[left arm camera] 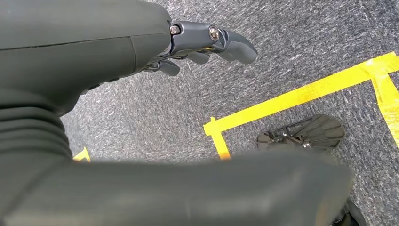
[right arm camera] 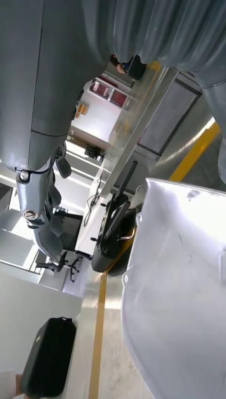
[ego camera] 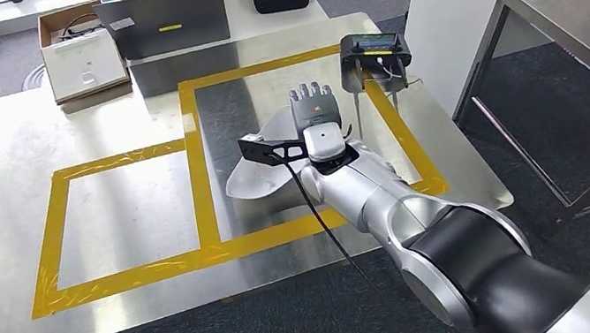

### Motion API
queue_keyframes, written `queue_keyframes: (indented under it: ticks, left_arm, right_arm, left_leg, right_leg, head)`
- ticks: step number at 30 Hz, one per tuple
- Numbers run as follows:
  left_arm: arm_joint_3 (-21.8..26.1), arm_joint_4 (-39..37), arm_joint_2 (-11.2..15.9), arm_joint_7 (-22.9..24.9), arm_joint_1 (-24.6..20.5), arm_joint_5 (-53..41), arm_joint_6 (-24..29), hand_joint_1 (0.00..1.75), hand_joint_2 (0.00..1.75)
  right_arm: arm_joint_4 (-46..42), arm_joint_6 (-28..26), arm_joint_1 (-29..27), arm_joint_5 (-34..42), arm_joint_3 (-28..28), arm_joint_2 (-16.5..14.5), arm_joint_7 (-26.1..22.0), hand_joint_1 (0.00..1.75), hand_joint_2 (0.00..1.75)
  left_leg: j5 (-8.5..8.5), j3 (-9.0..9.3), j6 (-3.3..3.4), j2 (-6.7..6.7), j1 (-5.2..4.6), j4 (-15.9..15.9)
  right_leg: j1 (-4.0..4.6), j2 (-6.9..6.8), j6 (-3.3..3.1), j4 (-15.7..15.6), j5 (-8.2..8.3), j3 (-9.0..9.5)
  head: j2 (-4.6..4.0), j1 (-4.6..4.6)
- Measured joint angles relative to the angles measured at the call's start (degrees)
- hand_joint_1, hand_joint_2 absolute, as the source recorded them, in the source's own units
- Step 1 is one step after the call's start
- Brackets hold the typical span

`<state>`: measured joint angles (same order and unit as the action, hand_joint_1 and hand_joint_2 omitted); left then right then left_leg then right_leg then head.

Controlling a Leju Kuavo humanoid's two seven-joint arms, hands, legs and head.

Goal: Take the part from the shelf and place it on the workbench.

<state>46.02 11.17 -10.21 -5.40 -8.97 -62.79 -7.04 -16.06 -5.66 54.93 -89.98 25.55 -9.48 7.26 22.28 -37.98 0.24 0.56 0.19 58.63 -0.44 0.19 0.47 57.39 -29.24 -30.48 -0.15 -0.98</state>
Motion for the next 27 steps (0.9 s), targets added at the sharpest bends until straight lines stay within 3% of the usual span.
queue_keyframes:
  ticks: [27]
  left_arm:
    - [0.0, 0.0, 0.0, 0.1, 0.1, -0.1, 0.0, 0.0, 0.0]
  right_arm:
    - [0.0, -0.2, 0.0, 0.0, 0.0, 0.1, 0.5, 0.0, 1.75]
  left_leg:
    - [0.0, 0.01, 0.0, 0.0, 0.0, 0.0]
  right_leg:
    - [0.0, 0.0, 0.0, 0.0, 0.0, -0.01]
  head:
    - [0.0, 0.0]
